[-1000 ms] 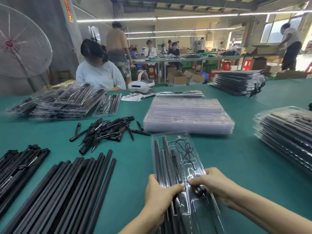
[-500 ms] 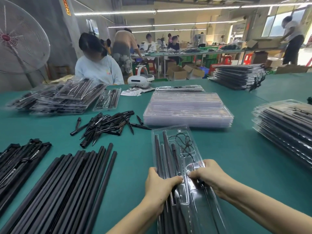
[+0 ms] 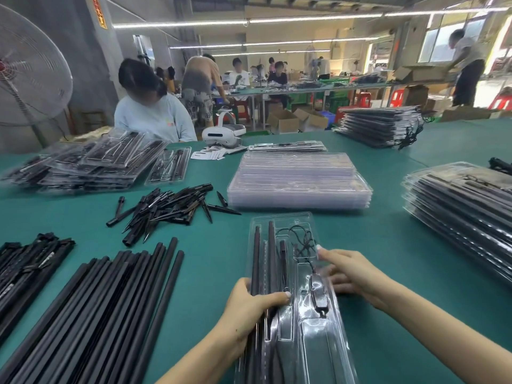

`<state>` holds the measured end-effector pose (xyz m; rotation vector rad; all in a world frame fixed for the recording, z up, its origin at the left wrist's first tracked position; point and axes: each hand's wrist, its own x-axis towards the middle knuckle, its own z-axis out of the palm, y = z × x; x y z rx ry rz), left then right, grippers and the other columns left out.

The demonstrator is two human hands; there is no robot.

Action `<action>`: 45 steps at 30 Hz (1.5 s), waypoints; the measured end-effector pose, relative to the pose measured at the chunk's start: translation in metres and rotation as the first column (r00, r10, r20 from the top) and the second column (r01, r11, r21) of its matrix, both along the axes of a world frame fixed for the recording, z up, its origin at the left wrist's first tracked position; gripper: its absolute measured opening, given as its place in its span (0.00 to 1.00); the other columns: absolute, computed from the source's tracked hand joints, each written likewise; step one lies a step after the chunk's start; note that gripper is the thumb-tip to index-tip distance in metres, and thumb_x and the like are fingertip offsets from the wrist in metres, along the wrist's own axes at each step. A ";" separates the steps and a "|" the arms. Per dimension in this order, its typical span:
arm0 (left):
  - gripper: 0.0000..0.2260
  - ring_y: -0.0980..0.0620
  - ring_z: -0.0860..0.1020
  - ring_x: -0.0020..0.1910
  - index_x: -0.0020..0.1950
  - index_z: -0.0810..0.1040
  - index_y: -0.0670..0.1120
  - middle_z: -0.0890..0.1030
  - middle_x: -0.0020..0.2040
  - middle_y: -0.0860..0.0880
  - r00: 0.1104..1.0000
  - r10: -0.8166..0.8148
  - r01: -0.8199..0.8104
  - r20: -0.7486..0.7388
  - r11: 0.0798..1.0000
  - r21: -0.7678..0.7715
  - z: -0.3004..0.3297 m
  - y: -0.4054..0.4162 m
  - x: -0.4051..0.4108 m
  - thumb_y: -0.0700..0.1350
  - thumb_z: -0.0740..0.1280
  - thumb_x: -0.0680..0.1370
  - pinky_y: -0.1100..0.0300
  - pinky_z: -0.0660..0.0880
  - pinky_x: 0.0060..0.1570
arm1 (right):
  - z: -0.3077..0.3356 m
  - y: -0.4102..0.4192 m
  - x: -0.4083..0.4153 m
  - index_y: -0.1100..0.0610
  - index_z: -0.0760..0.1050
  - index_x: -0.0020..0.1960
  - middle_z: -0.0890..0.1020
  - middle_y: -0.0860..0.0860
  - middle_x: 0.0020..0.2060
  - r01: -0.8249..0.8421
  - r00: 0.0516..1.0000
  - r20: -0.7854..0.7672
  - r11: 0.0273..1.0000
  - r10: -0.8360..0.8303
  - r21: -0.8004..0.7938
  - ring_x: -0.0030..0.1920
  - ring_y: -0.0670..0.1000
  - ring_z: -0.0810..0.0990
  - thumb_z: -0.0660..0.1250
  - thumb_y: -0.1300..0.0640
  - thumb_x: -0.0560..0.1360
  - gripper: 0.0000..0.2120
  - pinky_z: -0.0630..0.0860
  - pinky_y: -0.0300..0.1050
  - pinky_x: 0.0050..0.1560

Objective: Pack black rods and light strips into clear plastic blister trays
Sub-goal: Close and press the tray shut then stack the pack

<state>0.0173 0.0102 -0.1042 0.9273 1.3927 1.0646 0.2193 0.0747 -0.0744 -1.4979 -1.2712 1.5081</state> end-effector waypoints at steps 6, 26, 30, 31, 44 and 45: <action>0.46 0.56 0.67 0.60 0.75 0.56 0.43 0.66 0.69 0.49 0.998 -0.062 0.063 -0.031 0.997 0.048 -0.002 -0.004 -0.002 0.50 0.79 0.65 0.63 0.62 0.59 | 0.001 0.042 -0.001 0.60 0.76 0.49 0.81 0.57 0.43 0.172 0.964 -0.191 0.982 -0.183 -0.072 0.43 0.52 0.81 0.66 0.48 0.77 0.14 0.77 0.41 0.39; 0.31 0.66 0.78 0.44 0.51 0.70 0.54 0.78 0.48 0.61 0.989 -0.100 0.105 -0.108 0.993 0.049 -0.001 -0.001 -0.006 0.56 0.79 0.54 0.73 0.69 0.40 | 0.006 0.121 -0.014 0.63 0.79 0.43 0.83 0.55 0.36 0.021 0.988 0.152 0.999 -0.017 -0.028 0.33 0.47 0.76 0.74 0.62 0.70 0.06 0.63 0.35 0.26; 0.41 0.59 0.75 0.57 0.62 0.67 0.47 0.75 0.58 0.57 0.989 -0.092 0.099 -0.115 0.993 0.058 0.000 -0.002 -0.003 0.57 0.80 0.54 0.61 0.69 0.60 | -0.001 0.124 -0.020 0.63 0.79 0.43 0.82 0.57 0.36 0.071 0.983 0.169 0.997 -0.072 0.009 0.35 0.50 0.75 0.75 0.63 0.69 0.07 0.61 0.37 0.26; 0.44 0.56 0.76 0.58 0.64 0.68 0.46 0.77 0.59 0.53 0.990 -0.088 0.094 -0.111 0.994 0.052 -0.001 -0.001 -0.003 0.58 0.79 0.52 0.58 0.70 0.63 | -0.002 0.124 -0.021 0.63 0.78 0.42 0.82 0.57 0.36 0.084 0.983 0.162 0.996 -0.085 0.011 0.34 0.50 0.76 0.75 0.63 0.69 0.07 0.62 0.37 0.28; 0.20 0.70 0.79 0.35 0.58 0.67 0.47 0.80 0.42 0.61 0.988 -0.036 0.038 0.148 0.999 -0.010 0.009 -0.004 -0.008 0.46 0.72 0.73 0.78 0.70 0.33 | 0.003 0.049 -0.008 0.60 0.74 0.49 0.79 0.58 0.42 -0.116 0.993 -0.050 0.988 0.112 -0.102 0.39 0.52 0.81 0.66 0.41 0.72 0.21 0.79 0.41 0.32; 0.22 0.69 0.79 0.36 0.61 0.66 0.47 0.78 0.44 0.60 0.984 -0.036 0.037 0.176 0.999 -0.004 0.009 -0.004 -0.010 0.46 0.72 0.73 0.78 0.70 0.35 | 0.001 0.036 -0.004 0.60 0.75 0.51 0.80 0.56 0.41 -0.164 0.986 -0.040 0.983 0.161 -0.085 0.36 0.50 0.81 0.67 0.40 0.70 0.23 0.79 0.40 0.33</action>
